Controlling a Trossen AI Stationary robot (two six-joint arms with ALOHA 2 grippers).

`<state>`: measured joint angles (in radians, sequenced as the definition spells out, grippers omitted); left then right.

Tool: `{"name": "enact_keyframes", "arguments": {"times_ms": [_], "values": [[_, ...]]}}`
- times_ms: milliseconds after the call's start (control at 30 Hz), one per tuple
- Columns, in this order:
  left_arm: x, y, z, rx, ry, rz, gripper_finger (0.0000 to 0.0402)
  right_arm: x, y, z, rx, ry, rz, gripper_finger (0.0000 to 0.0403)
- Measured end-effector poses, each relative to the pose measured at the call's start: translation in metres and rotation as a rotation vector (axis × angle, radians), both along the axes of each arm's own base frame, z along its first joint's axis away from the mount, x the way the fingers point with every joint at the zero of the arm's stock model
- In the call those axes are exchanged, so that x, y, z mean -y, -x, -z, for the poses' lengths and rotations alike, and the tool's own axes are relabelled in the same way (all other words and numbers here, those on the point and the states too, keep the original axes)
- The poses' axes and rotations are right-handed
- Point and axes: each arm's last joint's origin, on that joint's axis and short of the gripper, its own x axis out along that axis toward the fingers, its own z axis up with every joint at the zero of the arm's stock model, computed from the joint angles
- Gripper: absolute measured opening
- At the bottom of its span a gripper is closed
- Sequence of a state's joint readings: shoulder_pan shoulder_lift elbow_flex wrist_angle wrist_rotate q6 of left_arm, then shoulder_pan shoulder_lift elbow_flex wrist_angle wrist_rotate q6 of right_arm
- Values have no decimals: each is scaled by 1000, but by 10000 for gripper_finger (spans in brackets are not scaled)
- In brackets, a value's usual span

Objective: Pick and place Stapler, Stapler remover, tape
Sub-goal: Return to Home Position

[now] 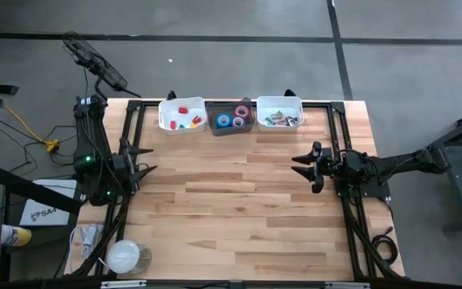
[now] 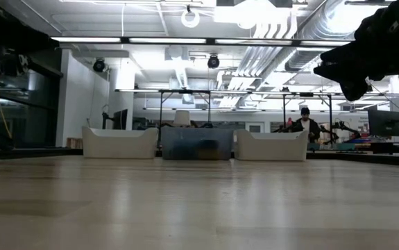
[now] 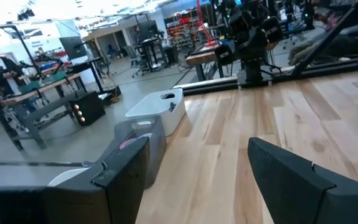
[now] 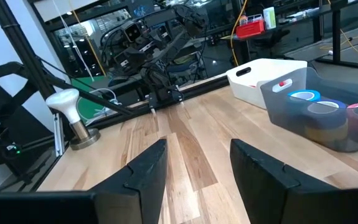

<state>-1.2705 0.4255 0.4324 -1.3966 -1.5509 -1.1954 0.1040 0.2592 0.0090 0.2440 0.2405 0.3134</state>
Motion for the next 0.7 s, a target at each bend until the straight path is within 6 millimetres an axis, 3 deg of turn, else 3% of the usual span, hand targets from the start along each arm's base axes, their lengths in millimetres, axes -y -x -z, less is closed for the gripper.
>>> {"name": "enact_keyframes", "arguments": {"times_ms": [400, 700], "values": [[3, -1, -2, -14, 48, 8, 266, 0, 0, 0, 0, -3, 1, 167], [6, -1, 2, -190, 204, 52, 266, 0, 0, 5, -41, -27, 1, 167]]}}
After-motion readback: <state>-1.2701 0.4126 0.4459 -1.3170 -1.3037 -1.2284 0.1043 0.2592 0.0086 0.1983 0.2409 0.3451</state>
